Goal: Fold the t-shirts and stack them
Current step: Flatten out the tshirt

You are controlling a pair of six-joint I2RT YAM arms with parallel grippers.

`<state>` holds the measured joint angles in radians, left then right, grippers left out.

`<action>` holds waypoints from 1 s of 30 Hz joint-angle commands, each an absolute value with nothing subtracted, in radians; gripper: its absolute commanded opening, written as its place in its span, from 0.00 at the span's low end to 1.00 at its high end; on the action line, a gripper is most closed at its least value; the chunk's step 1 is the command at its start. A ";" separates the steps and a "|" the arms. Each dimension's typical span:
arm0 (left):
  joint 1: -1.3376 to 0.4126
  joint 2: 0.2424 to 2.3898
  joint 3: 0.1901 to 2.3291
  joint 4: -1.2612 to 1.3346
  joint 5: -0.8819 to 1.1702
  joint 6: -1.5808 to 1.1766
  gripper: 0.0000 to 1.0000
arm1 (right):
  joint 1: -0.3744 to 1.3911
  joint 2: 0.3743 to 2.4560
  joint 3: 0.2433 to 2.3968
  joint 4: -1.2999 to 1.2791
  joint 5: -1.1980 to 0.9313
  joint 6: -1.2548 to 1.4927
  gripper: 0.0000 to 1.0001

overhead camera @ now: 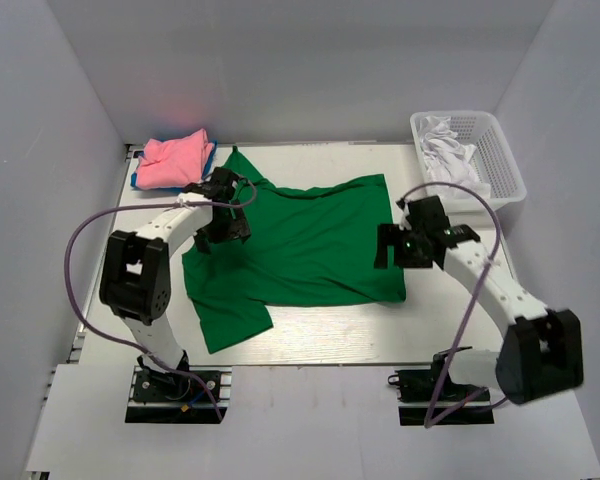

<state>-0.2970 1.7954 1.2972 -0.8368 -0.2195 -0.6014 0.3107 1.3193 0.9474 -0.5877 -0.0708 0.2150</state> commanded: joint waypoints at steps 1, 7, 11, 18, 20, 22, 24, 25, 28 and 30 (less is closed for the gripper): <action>-0.302 1.663 1.301 -0.830 -0.174 -0.575 1.00 | 0.313 1.217 0.824 -0.649 -0.031 0.302 0.87; -0.302 1.624 1.209 -0.778 -0.106 -0.566 1.00 | 0.348 1.157 0.716 -0.597 -0.049 0.339 0.83; -0.302 1.615 1.175 -0.750 -0.092 -0.575 1.00 | 0.345 1.210 0.721 -0.488 0.061 0.342 0.83; -0.302 1.624 1.106 -0.732 -0.083 -0.584 1.00 | 0.339 1.348 0.771 -0.410 0.010 0.345 0.80; -0.302 1.634 1.097 -0.741 -0.083 -0.584 1.00 | 0.341 1.351 0.775 -0.417 -0.037 0.351 0.78; -0.302 1.634 1.086 -0.741 -0.083 -0.584 1.00 | 0.339 1.338 0.767 -0.422 -0.046 0.367 0.78; -0.302 1.634 1.075 -0.730 -0.083 -0.594 1.00 | 0.339 1.307 0.756 -0.437 -0.040 0.370 0.78; -0.302 1.634 1.075 -0.730 -0.072 -0.594 1.00 | 0.341 1.299 0.755 -0.439 -0.043 0.365 0.78; -0.302 1.655 1.075 -0.721 -0.063 -0.594 1.00 | 0.339 1.295 0.736 -0.449 -0.072 0.347 0.77; -0.302 1.664 1.075 -0.721 -0.063 -0.594 1.00 | 0.339 1.313 0.723 -0.457 -0.074 0.347 0.77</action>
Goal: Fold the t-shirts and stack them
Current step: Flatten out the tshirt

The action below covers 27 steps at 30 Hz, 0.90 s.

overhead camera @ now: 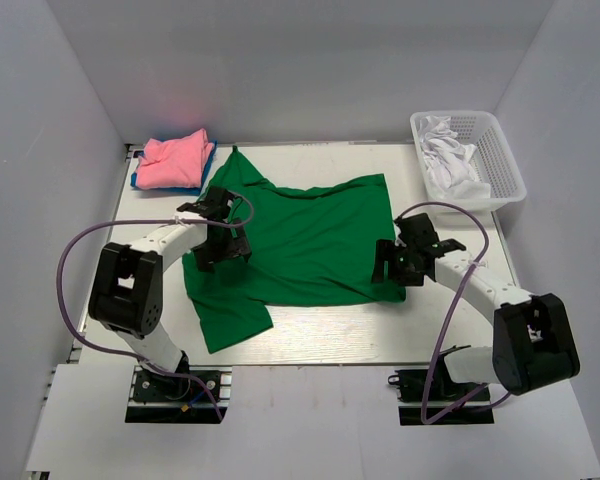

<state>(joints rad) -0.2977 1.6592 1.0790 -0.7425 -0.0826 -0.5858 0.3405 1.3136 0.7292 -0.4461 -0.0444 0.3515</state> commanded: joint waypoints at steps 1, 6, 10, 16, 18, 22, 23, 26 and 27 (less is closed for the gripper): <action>-0.302 1.664 1.075 -0.721 -0.075 -0.594 1.00 | 0.339 1.324 0.721 -0.460 -0.069 0.342 0.77; -0.302 1.664 1.066 -0.730 -0.084 -0.594 1.00 | 0.339 1.356 0.723 -0.517 -0.023 0.337 0.72; -0.302 1.664 1.057 -0.730 -0.094 -0.594 1.00 | 0.341 1.336 0.729 -0.563 0.037 0.339 0.72; -0.302 1.683 1.057 -0.730 -0.094 -0.594 1.00 | 0.339 1.295 0.692 -0.554 -0.053 0.321 0.67; -0.302 1.683 1.048 -0.730 -0.094 -0.603 1.00 | 0.344 1.299 0.683 -0.539 -0.135 0.313 0.61; -0.302 1.692 1.048 -0.730 -0.103 -0.603 1.00 | 0.344 1.312 0.686 -0.515 -0.167 0.308 0.28; -0.302 1.692 1.048 -0.730 -0.103 -0.603 1.00 | 0.336 1.312 0.692 -0.518 -0.166 0.313 0.00; -0.302 1.692 1.039 -0.730 -0.112 -0.612 1.00 | 0.340 1.301 0.748 -0.552 -0.120 0.325 0.00; -0.302 1.692 1.039 -0.730 -0.123 -0.612 1.00 | 0.339 1.301 0.762 -0.557 -0.091 0.330 0.00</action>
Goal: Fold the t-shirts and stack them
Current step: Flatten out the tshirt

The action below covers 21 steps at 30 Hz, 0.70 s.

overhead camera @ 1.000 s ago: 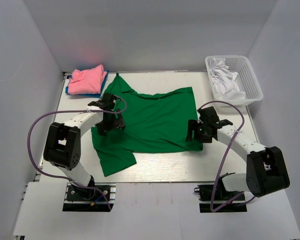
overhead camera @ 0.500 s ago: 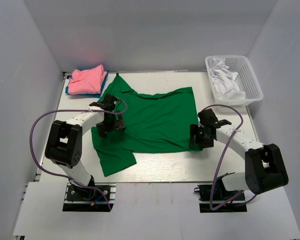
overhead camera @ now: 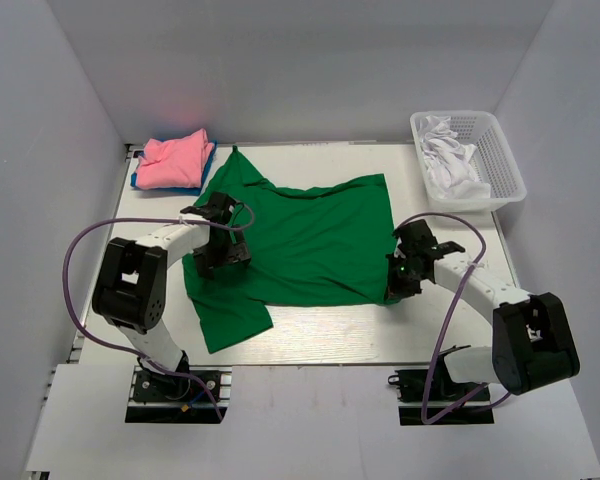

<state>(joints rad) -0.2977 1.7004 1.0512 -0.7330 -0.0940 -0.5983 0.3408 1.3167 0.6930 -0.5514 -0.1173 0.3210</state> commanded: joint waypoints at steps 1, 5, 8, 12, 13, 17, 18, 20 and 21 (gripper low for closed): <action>-0.302 1.692 1.039 -0.730 -0.132 -0.612 1.00 | 0.333 1.296 0.775 -0.564 -0.077 0.360 0.00; -0.302 1.692 1.029 -0.739 -0.152 -0.623 1.00 | 0.327 1.290 0.886 -0.659 -0.005 0.425 0.00; -0.302 1.692 1.019 -0.739 -0.161 -0.623 1.00 | 0.307 1.304 0.942 -0.710 0.057 0.457 0.00; -0.293 1.713 1.019 -0.739 -0.172 -0.623 1.00 | 0.255 1.348 0.997 -0.761 0.106 0.469 0.00; -0.293 1.726 1.019 -0.739 -0.172 -0.632 1.00 | 0.241 1.361 1.002 -0.759 0.116 0.465 0.00; -0.293 1.765 1.046 -0.750 -0.172 -0.632 1.00 | 0.210 1.422 1.038 -0.741 0.080 0.422 0.00; -0.293 1.766 1.046 -0.750 -0.181 -0.632 1.00 | 0.206 1.458 1.045 -0.735 0.045 0.396 0.00; -0.293 1.776 1.057 -0.759 -0.181 -0.632 1.00 | 0.201 1.491 1.051 -0.738 -0.036 0.367 0.07; -0.293 1.776 1.057 -0.768 -0.181 -0.632 1.00 | 0.198 1.506 1.045 -0.742 -0.040 0.361 0.15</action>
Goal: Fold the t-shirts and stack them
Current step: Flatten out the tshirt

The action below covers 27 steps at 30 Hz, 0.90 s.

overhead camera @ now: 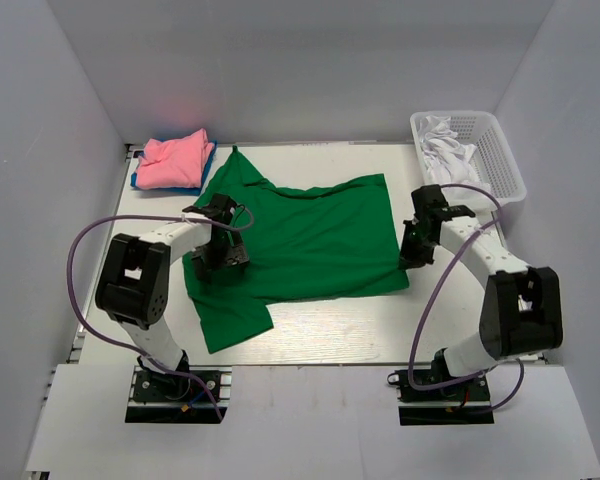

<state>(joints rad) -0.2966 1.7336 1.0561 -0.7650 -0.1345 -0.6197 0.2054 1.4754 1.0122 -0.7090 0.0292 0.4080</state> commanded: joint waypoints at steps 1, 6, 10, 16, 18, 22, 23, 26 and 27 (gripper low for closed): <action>-0.293 1.776 1.057 -0.769 -0.181 -0.632 1.00 | 0.196 1.509 1.037 -0.744 -0.043 0.354 0.34; -0.304 1.776 1.089 -0.779 -0.181 -0.623 1.00 | 0.192 1.493 1.045 -0.739 -0.025 0.351 0.59; -0.304 1.776 1.098 -0.779 -0.163 -0.623 1.00 | 0.184 1.448 1.057 -0.799 0.055 0.373 0.64; -0.304 1.756 1.107 -0.792 -0.163 -0.604 1.00 | 0.163 1.424 0.934 -0.845 0.057 0.440 0.62; -0.304 1.756 1.118 -0.802 -0.163 -0.604 1.00 | 0.153 1.433 0.904 -0.812 0.022 0.460 0.59; -0.304 1.756 1.147 -0.802 -0.153 -0.594 1.00 | 0.146 1.488 0.908 -0.750 -0.087 0.468 0.58; -0.304 1.747 1.147 -0.811 -0.153 -0.594 1.00 | 0.144 1.505 0.908 -0.735 -0.100 0.468 0.58; -0.304 1.735 1.157 -0.811 -0.153 -0.594 1.00 | 0.143 1.526 0.896 -0.710 -0.153 0.465 0.55; -0.304 1.724 1.157 -0.811 -0.153 -0.594 1.00 | 0.144 1.532 0.876 -0.690 -0.161 0.465 0.52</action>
<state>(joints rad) -0.2985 1.7618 1.1267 -0.8082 -0.1390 -0.6014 0.1463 1.5188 0.8986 -0.7425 -0.0814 0.4473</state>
